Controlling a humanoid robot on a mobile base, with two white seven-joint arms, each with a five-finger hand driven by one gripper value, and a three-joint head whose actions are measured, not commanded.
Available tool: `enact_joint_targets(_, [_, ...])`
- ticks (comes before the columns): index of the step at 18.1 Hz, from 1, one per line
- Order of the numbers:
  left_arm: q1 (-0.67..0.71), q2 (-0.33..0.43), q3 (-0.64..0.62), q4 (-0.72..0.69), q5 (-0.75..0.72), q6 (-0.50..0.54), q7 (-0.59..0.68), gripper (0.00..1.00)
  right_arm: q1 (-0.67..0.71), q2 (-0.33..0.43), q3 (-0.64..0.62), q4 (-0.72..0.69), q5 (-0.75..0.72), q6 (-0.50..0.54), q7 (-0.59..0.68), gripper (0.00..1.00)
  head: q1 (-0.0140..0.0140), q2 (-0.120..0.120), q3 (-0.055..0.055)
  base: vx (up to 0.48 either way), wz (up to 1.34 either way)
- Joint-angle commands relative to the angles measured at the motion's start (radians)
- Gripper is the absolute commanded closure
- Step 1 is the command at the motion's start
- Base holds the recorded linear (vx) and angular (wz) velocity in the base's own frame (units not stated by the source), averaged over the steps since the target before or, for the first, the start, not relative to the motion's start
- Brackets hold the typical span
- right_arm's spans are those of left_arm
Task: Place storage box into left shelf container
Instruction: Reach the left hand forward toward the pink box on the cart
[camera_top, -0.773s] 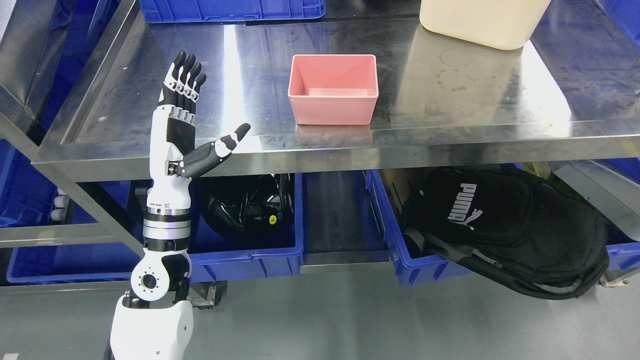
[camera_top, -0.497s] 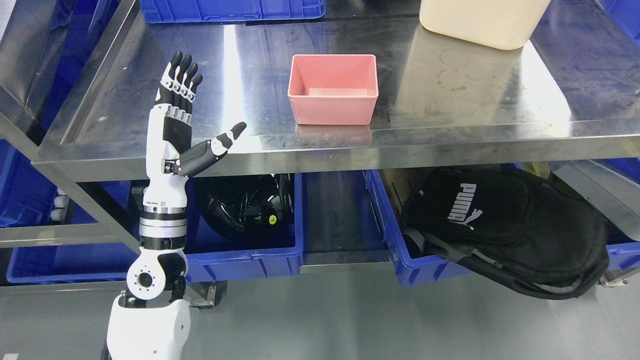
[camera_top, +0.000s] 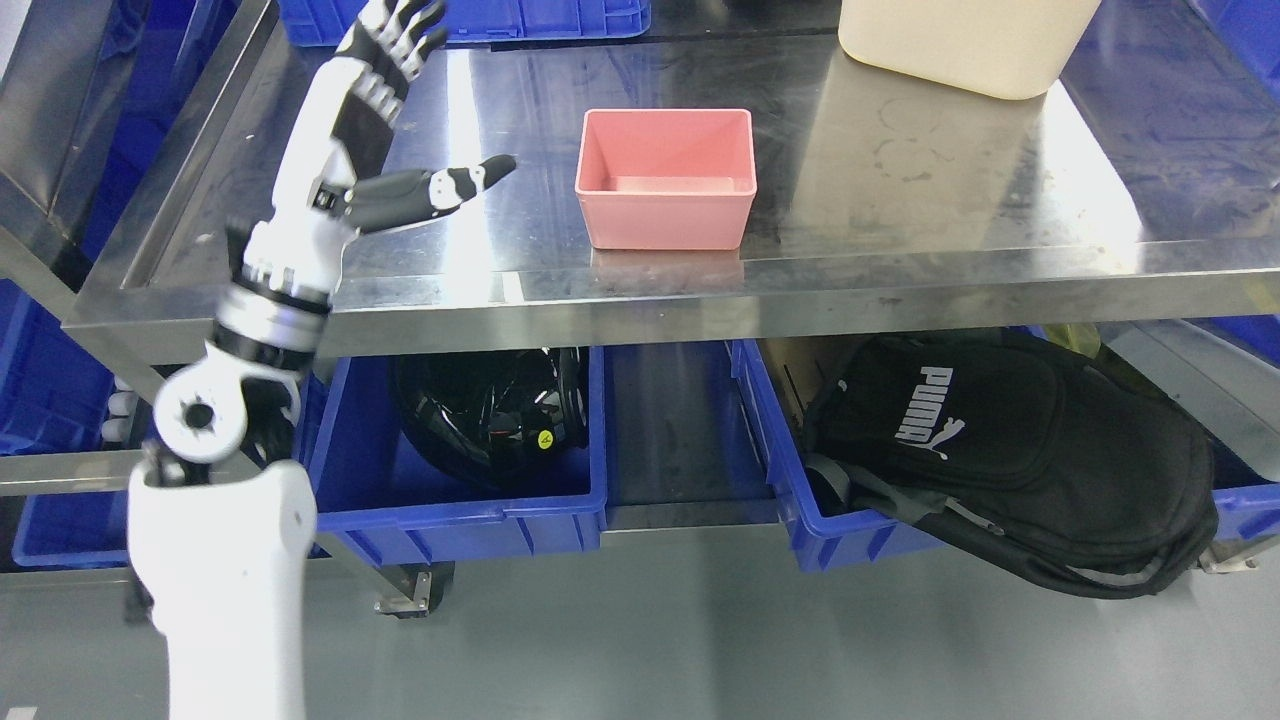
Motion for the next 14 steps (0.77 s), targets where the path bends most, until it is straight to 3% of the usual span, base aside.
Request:
enact_joint_targets(1, [-0.289, 0.167, -0.203, 0.210, -0.164, 0.017, -0.323, 0.00, 0.009, -0.017, -0.005, -0.017, 0.002, -0.001, 0.000, 0.00, 0.0000, 0.000, 0.000, 0.000, 0.00])
enact_joint_targets(6, [-0.390, 0.114, -0.377, 0.387, -0.366, 0.014, -0.395, 0.00, 0.009, -0.017, -0.005, -0.017, 0.002, -0.001, 0.000, 0.00, 0.0000, 0.000, 0.000, 0.000, 0.00])
enact_joint_targets(14, [-0.510, -0.050, -0.446, 0.609, -0.500, 0.017, -0.457, 0.06, 0.009, -0.017, -0.005, -0.017, 0.002, -0.001, 0.000, 0.00, 0.0000, 0.000, 0.000, 0.000, 0.00])
